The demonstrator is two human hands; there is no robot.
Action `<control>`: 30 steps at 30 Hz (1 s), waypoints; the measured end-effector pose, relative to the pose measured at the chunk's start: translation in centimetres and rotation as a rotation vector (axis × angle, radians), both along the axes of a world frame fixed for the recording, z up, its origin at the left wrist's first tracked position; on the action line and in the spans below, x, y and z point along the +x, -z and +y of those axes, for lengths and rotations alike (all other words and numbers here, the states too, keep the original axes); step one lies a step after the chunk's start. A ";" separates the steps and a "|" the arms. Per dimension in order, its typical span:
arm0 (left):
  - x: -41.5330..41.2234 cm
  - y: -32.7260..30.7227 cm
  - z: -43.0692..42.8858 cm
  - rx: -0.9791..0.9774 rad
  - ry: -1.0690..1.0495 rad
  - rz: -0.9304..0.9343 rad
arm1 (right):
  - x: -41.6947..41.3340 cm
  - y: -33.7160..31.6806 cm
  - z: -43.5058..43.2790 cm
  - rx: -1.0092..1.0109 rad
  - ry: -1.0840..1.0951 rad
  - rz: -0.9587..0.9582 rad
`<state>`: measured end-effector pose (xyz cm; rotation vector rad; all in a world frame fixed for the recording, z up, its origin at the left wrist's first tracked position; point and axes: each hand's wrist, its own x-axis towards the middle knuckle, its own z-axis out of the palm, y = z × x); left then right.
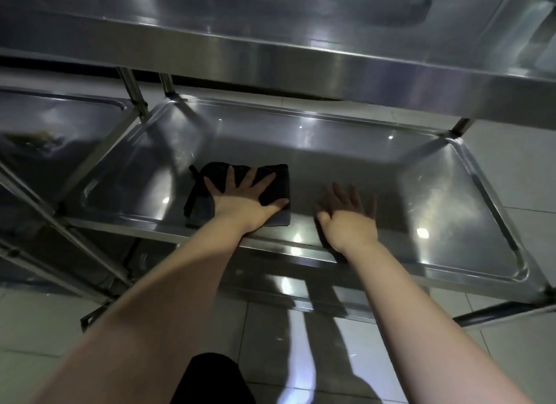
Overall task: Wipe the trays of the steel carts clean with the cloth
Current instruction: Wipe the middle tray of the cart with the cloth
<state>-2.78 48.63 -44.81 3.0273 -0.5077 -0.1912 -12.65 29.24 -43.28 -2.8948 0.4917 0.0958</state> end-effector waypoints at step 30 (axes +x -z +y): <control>10.9 0.7 18.2 -0.043 -0.141 -0.004 | 16.7 2.8 14.9 -0.096 -0.327 -0.067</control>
